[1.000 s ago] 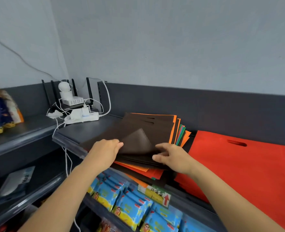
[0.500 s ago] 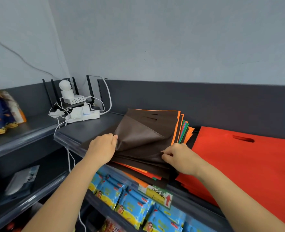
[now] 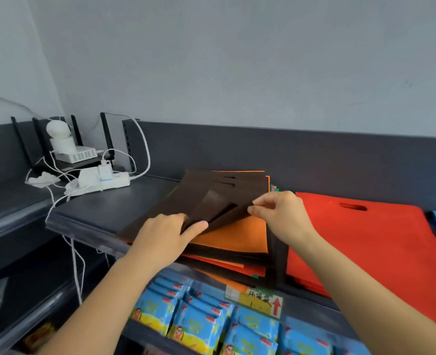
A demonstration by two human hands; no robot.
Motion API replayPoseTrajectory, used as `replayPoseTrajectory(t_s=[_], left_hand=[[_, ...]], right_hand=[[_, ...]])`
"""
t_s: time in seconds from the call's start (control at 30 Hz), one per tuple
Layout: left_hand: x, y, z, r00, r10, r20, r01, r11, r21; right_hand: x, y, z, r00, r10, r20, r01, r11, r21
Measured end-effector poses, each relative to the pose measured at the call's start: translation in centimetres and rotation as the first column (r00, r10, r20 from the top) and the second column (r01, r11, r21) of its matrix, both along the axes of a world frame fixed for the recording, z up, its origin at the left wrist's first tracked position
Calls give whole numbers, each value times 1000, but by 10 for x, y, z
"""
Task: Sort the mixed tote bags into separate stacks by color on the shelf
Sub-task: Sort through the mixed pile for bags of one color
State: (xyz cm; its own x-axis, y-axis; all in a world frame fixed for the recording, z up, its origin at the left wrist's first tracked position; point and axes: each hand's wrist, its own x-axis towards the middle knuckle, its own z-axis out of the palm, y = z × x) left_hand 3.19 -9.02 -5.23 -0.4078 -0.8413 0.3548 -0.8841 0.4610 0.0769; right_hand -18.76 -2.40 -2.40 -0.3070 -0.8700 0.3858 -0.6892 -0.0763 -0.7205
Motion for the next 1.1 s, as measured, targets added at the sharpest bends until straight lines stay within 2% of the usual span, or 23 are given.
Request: replayPoseTrajectory(t_s=[0.07, 0.17, 0.23, 0.27, 0.3, 0.37, 0.4, 0.43, 0.47, 0.53, 0.63, 0.7, 0.8, 0.87, 0.93, 1.0, 1.1], left_hand=[[1, 0, -1, 1000, -18, 1, 18, 1000, 24], [0, 2, 0, 1000, -3, -13, 2, 997, -72], [-2, 4, -1, 998, 11, -54, -18, 991, -131], [-2, 7, -3, 997, 10, -78, -21, 988, -152], [-1, 9, -5, 994, -20, -106, 1, 984, -177], [2, 12, -11, 991, -118, -66, 101, 969, -225], [3, 14, -13, 980, -194, -48, 178, 955, -237], [4, 15, -16, 956, -288, -46, 267, 928, -261], [3, 16, -18, 925, -377, -57, 349, 897, -273], [2, 23, -16, 840, -542, -13, 522, 815, -253], [1, 36, -7, 815, -578, 32, 578, 807, -120], [7, 40, -2, 816, -575, -52, 577, 817, 9], [10, 31, 2, 808, -480, -342, 514, 858, 9], [5, 20, 0, 799, -373, -471, 427, 904, 9], [-2, 13, -4, 799, -243, -550, 341, 937, 81], [-12, 15, -5, 759, -123, -639, 353, 902, 247], [-41, 33, -4, 585, -29, -811, 526, 774, 352]], right_hand=[[8, -3, 7, 999, -31, -31, 30, 998, -47], [14, -2, 4, 995, -98, -2, 98, 990, -106], [13, 1, -5, 976, -167, 141, 180, 980, -89], [13, 2, -9, 938, -172, 299, 189, 981, -29], [14, 3, -11, 854, -173, 490, 155, 985, 77], [16, 5, -11, 597, -199, 777, -23, 964, 265], [17, 8, -10, 499, -211, 840, -102, 949, 299], [17, 10, -10, 456, -211, 864, -145, 941, 306], [17, 11, -9, 455, -201, 867, -159, 940, 302], [18, 14, -8, 539, -188, 821, -144, 940, 310], [15, 21, -14, 723, -220, 655, -48, 929, 366], [10, 28, -19, 801, -207, 563, 27, 950, 310], [2, 41, -23, 926, -196, 323, 165, 979, 120], [-6, 55, -23, 951, -200, 234, 205, 979, 4], [-14, 74, -21, 953, -181, 242, 210, 973, -98], [-21, 95, -17, 941, -166, 294, 219, 962, -160], [-38, 127, -13, 918, -152, 367, 249, 940, -234]])
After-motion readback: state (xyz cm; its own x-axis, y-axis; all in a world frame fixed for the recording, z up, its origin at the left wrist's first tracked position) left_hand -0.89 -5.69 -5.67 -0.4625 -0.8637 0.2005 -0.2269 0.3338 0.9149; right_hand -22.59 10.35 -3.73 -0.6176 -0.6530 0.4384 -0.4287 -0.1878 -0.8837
